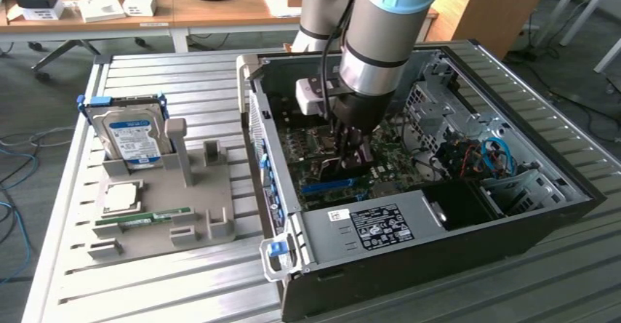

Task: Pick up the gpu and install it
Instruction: 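Insert the gpu into the slot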

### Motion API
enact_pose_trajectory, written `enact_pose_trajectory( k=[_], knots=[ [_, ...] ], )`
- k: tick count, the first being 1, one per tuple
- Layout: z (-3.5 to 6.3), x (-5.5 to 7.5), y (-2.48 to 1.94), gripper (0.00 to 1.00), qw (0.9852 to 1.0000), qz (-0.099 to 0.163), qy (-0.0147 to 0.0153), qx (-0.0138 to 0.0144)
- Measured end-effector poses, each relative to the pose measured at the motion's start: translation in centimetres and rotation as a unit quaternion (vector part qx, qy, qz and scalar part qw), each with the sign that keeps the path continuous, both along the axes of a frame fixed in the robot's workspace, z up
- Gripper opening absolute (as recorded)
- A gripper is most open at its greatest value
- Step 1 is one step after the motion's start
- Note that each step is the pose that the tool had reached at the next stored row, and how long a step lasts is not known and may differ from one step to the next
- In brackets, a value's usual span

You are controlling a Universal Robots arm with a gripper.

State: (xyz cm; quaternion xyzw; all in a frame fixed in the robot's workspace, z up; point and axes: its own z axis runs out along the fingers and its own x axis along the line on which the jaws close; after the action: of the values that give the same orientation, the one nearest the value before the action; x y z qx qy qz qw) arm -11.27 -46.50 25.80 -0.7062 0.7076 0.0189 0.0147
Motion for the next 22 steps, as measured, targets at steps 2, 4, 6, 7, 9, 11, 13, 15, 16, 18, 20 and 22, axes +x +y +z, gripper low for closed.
enact_pose_trajectory(
  k=[2,4,6,7,9,11,13,15,16,18,20,22],
  knots=[
    [-0.02,-0.02,-0.01,0.26,1.0,0.0,0.0,0.0],
    [-0.02,-0.04,0.0,0.26,1.0,0.0,0.0,0.0],
    [-0.03,-0.07,0.0,0.26,1.0,0.0,0.0,0.0],
    [-0.05,-0.08,0.0,0.26,1.0,0.0,0.0,0.0],
    [-0.08,-0.11,0.0,0.26,1.0,0.0,-0.0001,-0.0001],
    [-0.09,-0.12,0.0,0.26,1.0,0.0,-0.0001,-0.0001],
    [-0.1,-0.13,0.0,0.26,1.0,0.0,-0.0001,0.0],
    [-0.1,-0.13,0.0,0.26,1.0,0.0,-0.0001,0.0],
    [-0.1,-0.13,0.0,0.26,1.0,0.0,-0.0001,0.0],
    [-0.11,-0.1,0.0,0.26,1.0,0.0,-0.0001,0.0001],
    [-0.11,-0.03,0.0,0.26,1.0,0.0,0.0,0.0001],
    [-0.1,0.04,0.0,0.26,1.0,0.0,0.0,0.0]
  ],
)
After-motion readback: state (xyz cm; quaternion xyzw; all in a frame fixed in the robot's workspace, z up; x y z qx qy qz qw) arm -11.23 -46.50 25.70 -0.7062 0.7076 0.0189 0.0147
